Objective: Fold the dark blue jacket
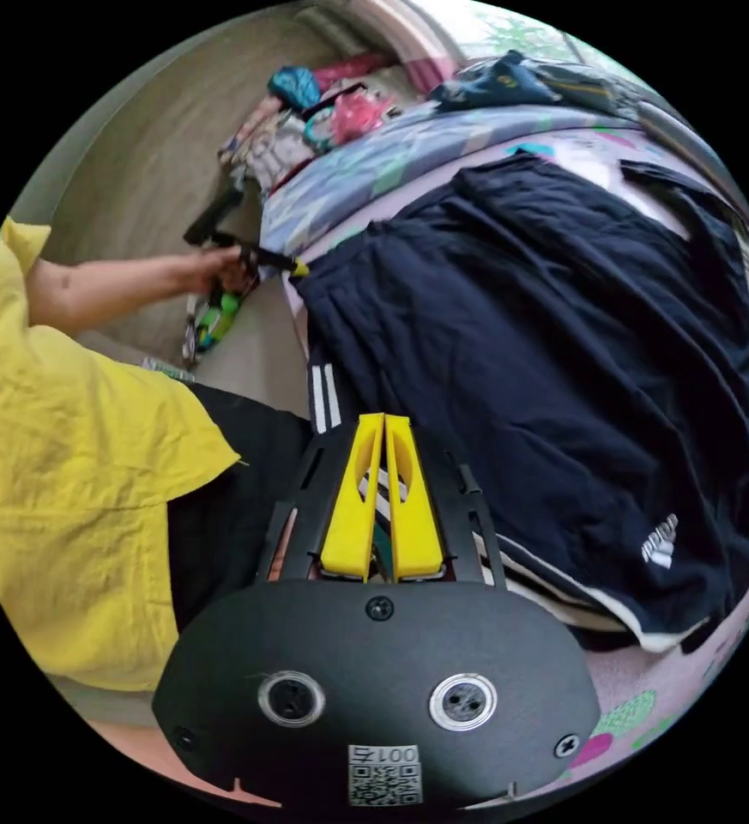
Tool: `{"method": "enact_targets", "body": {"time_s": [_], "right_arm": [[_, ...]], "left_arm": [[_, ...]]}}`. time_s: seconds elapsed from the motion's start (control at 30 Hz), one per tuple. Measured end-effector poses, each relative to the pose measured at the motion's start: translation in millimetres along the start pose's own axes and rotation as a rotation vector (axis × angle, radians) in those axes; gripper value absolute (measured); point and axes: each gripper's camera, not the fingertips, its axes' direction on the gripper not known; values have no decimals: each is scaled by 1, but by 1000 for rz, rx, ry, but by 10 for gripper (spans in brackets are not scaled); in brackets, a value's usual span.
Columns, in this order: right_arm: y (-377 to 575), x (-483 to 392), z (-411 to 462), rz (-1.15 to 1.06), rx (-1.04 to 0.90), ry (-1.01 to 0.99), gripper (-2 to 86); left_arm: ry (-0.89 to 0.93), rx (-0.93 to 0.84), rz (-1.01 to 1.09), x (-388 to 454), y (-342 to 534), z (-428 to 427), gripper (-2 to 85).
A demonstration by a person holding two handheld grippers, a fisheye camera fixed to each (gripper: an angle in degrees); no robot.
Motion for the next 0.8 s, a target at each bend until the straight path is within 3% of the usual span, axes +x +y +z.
{"method": "enact_targets", "body": {"time_s": [0.17,0.3,0.53,0.7,0.8], "right_arm": [[-12,5,51,-5,-140,25,1],[-3,16,50,67,-71,-27,0],[18,51,11,173,127,41,0],[17,65,14,245,140,91,0],[7,69,16,282,172,181,-1]], "left_arm": [[-180,42,52,18,0,-10,-14],[-138,-1,-122,-11,1,20,-14],[-131,83,-190,-13,13,26,-15],[-296,345,-102,16,31,4,-13],[-212,390,74,43,20,17,-13]]}}
